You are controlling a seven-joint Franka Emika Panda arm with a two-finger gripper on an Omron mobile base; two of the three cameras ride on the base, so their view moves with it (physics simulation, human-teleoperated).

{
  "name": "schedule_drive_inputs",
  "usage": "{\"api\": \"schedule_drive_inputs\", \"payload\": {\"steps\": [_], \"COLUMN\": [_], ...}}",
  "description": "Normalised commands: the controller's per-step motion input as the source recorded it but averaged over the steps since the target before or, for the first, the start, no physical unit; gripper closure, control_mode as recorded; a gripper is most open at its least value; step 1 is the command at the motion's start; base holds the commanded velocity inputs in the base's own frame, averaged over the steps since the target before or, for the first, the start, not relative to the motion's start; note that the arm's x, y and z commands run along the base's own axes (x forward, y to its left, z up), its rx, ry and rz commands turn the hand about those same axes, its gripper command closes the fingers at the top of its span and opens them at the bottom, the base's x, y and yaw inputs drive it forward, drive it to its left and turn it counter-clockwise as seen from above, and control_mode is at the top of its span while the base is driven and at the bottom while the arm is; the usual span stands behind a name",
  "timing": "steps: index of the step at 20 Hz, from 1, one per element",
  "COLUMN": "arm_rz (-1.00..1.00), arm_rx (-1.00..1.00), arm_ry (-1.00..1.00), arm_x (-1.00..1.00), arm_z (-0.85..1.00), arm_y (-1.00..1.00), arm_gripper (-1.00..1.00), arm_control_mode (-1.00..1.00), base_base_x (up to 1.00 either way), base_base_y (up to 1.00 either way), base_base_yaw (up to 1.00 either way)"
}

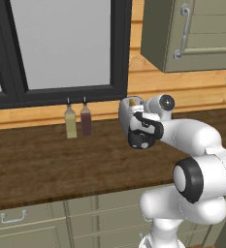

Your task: Start the toaster. Once the lever pops up, take the bread to the plate on the dining counter.

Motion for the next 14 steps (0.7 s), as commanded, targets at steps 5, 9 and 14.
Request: {"api": "schedule_drive_inputs", "payload": {"steps": [5, 9, 14], "arm_rz": [0.0, 0.0, 0.0], "arm_rx": [0.0, 0.0, 0.0], "arm_ry": [0.0, 0.0, 0.0], "arm_x": [0.0, 0.0, 0.0], "arm_z": [0.0, 0.0, 0.0], "arm_y": [0.0, 0.0, 0.0], "arm_gripper": [-1.0, -1.0, -1.0], "arm_control_mode": [-1.0, -1.0, -1.0], "base_base_x": [0.0, 0.0, 0.0], "base_base_y": [0.0, 0.0, 0.0], "base_base_yaw": [0.0, 0.0, 0.0]}}
